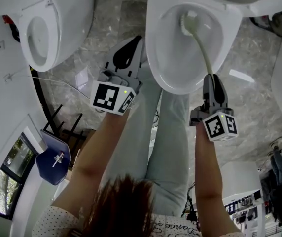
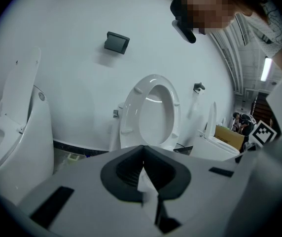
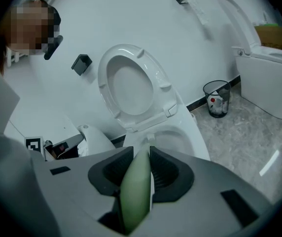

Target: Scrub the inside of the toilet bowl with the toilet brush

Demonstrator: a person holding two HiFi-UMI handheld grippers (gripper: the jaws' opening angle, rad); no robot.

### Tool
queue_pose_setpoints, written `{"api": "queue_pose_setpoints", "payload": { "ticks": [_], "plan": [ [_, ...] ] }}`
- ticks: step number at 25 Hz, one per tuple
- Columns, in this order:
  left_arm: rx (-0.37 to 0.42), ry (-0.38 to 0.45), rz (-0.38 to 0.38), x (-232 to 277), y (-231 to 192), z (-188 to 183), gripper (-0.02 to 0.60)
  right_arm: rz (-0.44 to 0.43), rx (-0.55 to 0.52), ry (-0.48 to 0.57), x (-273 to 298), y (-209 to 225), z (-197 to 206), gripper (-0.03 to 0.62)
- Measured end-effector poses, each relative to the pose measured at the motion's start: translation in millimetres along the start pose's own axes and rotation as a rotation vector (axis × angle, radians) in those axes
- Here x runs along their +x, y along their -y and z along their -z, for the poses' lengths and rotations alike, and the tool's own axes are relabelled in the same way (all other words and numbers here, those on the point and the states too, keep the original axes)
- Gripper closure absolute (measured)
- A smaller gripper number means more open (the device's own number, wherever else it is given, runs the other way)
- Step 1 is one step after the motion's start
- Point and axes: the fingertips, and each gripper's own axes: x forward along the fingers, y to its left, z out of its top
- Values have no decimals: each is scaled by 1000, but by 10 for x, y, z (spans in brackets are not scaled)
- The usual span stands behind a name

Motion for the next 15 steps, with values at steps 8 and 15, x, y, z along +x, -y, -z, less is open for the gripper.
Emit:
{"api": "queue_pose_setpoints", "payload": {
  "ticks": [8,15],
  "plan": [
    [20,-26,29,35,61,67,580,13,77,-9,498,145,94,479],
    [12,-30,32,28,70,65,578,-6,164,15,689,104,91,479]
  ]
}}
